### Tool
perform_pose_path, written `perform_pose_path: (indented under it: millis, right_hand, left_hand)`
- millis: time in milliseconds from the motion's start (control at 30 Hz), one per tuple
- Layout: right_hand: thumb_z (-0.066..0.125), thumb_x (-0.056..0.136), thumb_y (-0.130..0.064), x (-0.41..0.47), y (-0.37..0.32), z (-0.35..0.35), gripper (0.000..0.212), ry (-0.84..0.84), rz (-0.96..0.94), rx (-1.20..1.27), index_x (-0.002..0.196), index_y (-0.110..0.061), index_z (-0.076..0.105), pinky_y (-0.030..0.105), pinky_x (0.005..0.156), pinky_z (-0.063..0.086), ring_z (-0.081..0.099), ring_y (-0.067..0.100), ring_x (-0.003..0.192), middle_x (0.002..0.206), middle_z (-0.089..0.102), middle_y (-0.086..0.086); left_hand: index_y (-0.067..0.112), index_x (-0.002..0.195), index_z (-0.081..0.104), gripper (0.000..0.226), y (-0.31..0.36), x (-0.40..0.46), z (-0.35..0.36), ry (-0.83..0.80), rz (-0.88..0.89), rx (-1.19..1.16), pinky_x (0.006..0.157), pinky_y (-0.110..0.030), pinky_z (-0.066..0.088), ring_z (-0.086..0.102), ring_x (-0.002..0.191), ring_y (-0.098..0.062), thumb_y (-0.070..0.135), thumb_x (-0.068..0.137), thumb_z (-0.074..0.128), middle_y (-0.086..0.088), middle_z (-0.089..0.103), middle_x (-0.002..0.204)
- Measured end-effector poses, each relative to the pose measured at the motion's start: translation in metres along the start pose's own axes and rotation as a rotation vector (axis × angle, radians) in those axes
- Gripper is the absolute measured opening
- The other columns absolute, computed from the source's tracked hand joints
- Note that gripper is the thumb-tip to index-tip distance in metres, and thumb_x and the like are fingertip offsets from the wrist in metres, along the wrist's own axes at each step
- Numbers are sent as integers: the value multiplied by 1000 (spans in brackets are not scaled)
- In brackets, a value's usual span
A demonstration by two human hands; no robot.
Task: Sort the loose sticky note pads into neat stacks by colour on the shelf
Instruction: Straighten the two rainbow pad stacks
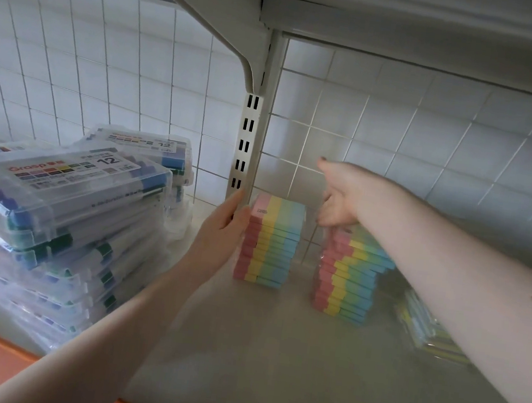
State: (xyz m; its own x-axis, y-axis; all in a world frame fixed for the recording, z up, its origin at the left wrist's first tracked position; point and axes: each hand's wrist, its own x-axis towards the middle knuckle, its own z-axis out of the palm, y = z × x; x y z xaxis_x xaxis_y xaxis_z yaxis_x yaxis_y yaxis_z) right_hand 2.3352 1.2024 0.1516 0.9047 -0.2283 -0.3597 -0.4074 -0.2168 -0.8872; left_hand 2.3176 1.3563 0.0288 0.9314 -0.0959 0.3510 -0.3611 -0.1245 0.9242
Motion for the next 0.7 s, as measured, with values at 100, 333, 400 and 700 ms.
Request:
perform_pose_path:
  millis: [100, 333, 400, 700]
  right_hand:
    - [35, 99, -46, -9, -4, -26, 73, -31, -71, 16, 148, 2, 10, 41, 116, 22, 20, 34, 142, 156, 13, 20]
    - [37, 99, -45, -30, 17, -86, 67, 174, -131, -179, 145, 2, 24, 38, 105, 33, 35, 38, 134, 149, 29, 24]
    - [37, 99, -44, -31, 26, -97, 66, 178, -119, -192, 144, 1, 25, 40, 107, 32, 34, 39, 134, 148, 29, 24]
    - [41, 99, -40, -25, 33, -101, 70, 133, -29, -156, 148, 0, 12, 49, 113, 23, 17, 39, 142, 155, 10, 25]
  left_hand:
    - [30, 134, 45, 34, 14, 4, -1, 70, 10, 63, 88, -11, 38, 49, 99, 20, 26, 102, 36, 24, 55, 117]
    - [14, 141, 43, 43, 62, 8, 24, 106, 126, 238, 108, -31, 36, 47, 128, -16, 24, 99, 44, -3, 50, 140]
    - [14, 140, 44, 43, 72, 2, 38, 59, 147, 364, 107, -35, 37, 47, 128, -19, 19, 97, 46, -5, 50, 140]
    - [14, 125, 44, 38, 41, -53, 91, -185, 95, 521, 85, -29, 42, 52, 113, -20, 16, 90, 56, -1, 56, 122]
